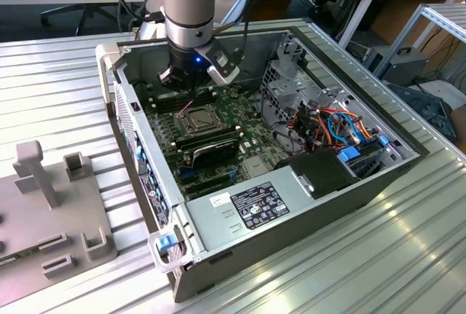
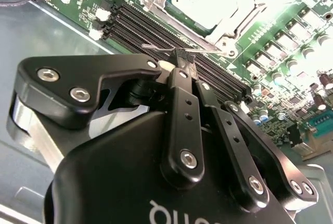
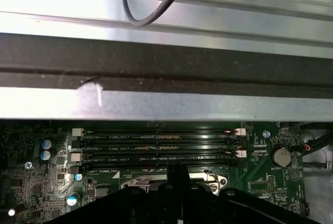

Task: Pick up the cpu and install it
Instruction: 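Install the first cpu locking lever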

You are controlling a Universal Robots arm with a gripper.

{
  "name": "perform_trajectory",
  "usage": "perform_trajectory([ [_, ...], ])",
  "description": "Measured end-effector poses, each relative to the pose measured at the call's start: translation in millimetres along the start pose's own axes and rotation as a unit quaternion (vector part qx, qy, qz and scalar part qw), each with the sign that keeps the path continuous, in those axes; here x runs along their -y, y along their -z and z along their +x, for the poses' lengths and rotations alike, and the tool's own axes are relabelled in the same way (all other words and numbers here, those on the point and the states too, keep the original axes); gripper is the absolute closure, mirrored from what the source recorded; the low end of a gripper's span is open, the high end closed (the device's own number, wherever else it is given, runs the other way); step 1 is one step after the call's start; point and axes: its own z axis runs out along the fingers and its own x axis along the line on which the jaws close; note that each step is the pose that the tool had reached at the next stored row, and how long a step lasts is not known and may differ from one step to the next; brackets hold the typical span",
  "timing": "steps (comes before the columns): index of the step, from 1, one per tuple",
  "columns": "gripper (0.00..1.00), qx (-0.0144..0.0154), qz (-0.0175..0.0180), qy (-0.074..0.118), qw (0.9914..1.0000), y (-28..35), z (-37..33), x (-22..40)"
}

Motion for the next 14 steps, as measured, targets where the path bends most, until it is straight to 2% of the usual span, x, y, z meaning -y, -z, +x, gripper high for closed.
perform_trajectory([
  [14, 0.89, -0.0002, 0.0030, 0.000, 1.00000, -10.4, -1.7, 1.7],
])
